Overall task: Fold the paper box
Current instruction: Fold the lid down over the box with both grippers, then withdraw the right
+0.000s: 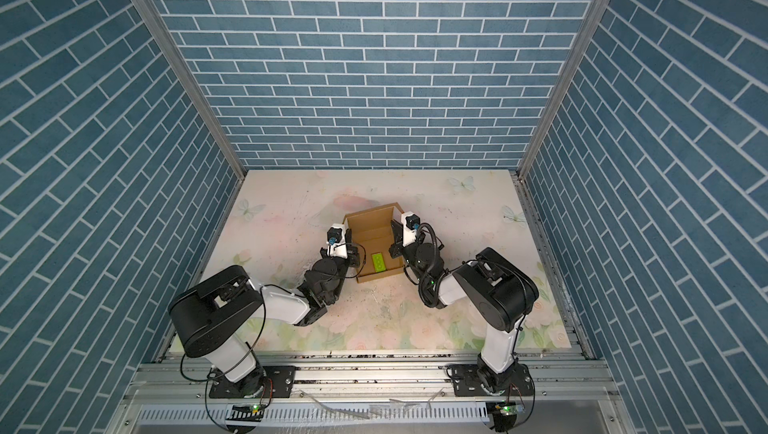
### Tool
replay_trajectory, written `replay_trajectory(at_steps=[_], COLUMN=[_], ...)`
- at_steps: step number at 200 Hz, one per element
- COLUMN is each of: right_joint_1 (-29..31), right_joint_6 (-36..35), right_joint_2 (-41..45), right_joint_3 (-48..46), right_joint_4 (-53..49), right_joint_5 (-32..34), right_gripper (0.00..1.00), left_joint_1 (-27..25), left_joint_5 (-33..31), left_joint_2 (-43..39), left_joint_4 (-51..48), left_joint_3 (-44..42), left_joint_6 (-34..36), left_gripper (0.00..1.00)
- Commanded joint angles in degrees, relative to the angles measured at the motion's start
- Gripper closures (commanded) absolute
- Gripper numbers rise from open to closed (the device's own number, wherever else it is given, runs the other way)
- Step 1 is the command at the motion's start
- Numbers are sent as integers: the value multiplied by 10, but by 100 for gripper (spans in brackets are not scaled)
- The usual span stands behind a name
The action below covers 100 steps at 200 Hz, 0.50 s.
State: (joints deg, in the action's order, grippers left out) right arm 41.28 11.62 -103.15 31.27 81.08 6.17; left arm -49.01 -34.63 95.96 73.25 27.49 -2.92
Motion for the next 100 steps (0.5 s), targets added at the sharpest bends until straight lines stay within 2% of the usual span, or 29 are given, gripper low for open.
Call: replay_trajectory(at_steps=[1,100], right_joint_1=[18,32], right_joint_6=[-12,-14], right_joint_2=[15,40], right_joint_3=[-18,-63], right_joint_4=[-9,-9], right_joint_5=[-40,-25], right_gripper=[100,100], left_joint_1=[-18,-57], left_joint_5=[27,-2], left_joint_2=[3,-4], left_joint_4=[-2,19], left_joint_3=[-11,-48], left_joint_6=[9,14], left_gripper=[93,93])
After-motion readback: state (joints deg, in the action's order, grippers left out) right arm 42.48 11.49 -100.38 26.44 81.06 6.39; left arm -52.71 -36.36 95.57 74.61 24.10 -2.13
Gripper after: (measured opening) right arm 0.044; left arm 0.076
